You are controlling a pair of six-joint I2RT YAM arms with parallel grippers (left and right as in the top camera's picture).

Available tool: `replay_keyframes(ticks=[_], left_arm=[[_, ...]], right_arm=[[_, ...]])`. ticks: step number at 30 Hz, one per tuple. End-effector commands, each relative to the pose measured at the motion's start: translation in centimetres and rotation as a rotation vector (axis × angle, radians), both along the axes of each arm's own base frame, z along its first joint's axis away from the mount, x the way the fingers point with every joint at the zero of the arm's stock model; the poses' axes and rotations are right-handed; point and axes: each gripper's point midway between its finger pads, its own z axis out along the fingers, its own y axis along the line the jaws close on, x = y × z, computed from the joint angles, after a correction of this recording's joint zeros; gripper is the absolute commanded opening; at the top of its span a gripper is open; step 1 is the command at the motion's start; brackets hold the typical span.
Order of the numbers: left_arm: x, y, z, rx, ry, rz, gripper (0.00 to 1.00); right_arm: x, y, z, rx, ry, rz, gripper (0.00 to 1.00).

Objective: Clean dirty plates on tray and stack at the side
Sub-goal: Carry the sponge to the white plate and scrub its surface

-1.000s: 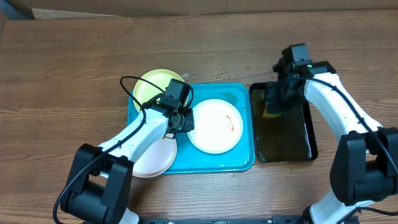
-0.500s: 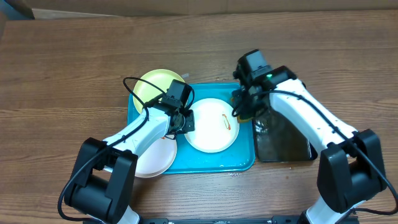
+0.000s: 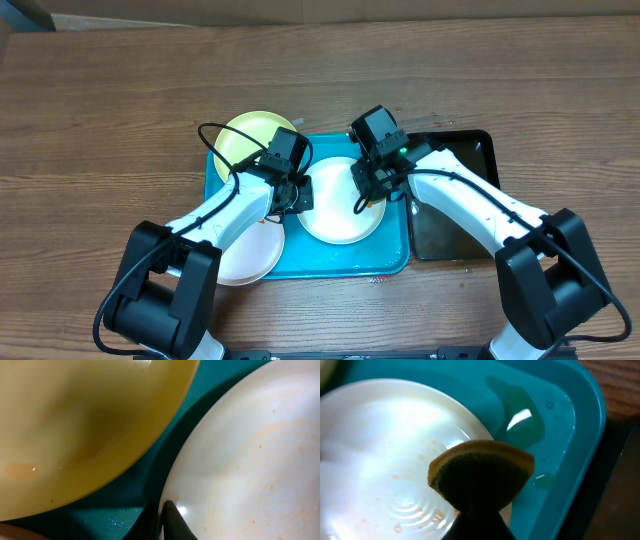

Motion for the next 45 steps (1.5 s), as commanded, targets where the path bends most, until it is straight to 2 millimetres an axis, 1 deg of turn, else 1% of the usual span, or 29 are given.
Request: replay_keyframes(ticks=[1, 6, 9, 12, 14, 17, 21, 23, 30, 31, 35, 37, 39, 40, 41, 45], left_arm=[[0.5, -0.2, 0.2, -0.004, -0.009, -0.003, 0.08], [0.5, -0.2, 0.2, -0.004, -0.009, -0.003, 0.08], [0.6, -0.2, 0.2, -0.005, -0.010, -0.003, 0.07], [0.6, -0.2, 0.2, -0.005, -0.012, -0.004, 0.04], [0.6, -0.2, 0.3, -0.006, -0.014, -0.004, 0.04], [0.7, -0.3, 0.3, -0.007, -0.016, -0.004, 0.04], [0.8, -0.3, 0.3, -0.008, -0.020, -0.004, 0.04], [0.8, -0.3, 0.3, -0.009, -0.021, -0.004, 0.04], [0.8, -0.3, 0.3, -0.009, -0.022, -0.004, 0.04], [0.9, -0.3, 0.3, -0.010, -0.023, -0.004, 0.04], [0.9, -0.4, 0.3, -0.010, -0.024, -0.003, 0.04], [0.9, -0.4, 0.3, -0.011, -0.024, -0.003, 0.04], [0.9, -0.4, 0.3, -0.011, -0.025, -0.003, 0.04], [0.9, -0.4, 0.3, -0.011, -0.025, -0.003, 0.04], [0.9, -0.4, 0.3, -0.011, -0.024, -0.003, 0.04], [0.8, -0.3, 0.3, -0.009, -0.021, -0.004, 0.04]], right_arm=[[-0.2, -0.9, -2.4, -0.054, 0.007, -0.005, 0.04], [-0.4, -1.1, -5.2, -0.077, 0.046, -0.005, 0.04], [-0.9, -1.1, -6.7, -0.085, 0.085, 0.000, 0.04], [-1.6, -0.7, -7.6, -0.067, 0.128, 0.011, 0.04], [-2.1, 0.2, -7.6, -0.017, 0.160, 0.027, 0.04], [-3.2, 2.5, -7.0, 0.104, 0.223, 0.091, 0.04], [-3.5, 2.7, -6.4, 0.110, 0.246, 0.104, 0.04], [-3.5, 3.3, -6.0, 0.138, 0.255, 0.119, 0.04], [-3.8, 3.9, -5.6, 0.169, 0.276, 0.128, 0.04], [-3.8, 4.0, -5.3, 0.176, 0.280, 0.130, 0.04], [-3.1, 6.3, -2.8, 0.291, 0.290, 0.161, 0.04], [-2.4, 8.0, -1.0, 0.383, 0.279, 0.191, 0.04], [-1.5, 9.2, 0.7, 0.449, 0.257, 0.215, 0.04], [-0.9, 9.3, 1.3, 0.456, 0.242, 0.216, 0.04], [0.3, 9.2, 2.9, 0.465, 0.219, 0.205, 0.04], [2.1, 7.5, 5.3, 0.462, 0.202, 0.159, 0.04]])
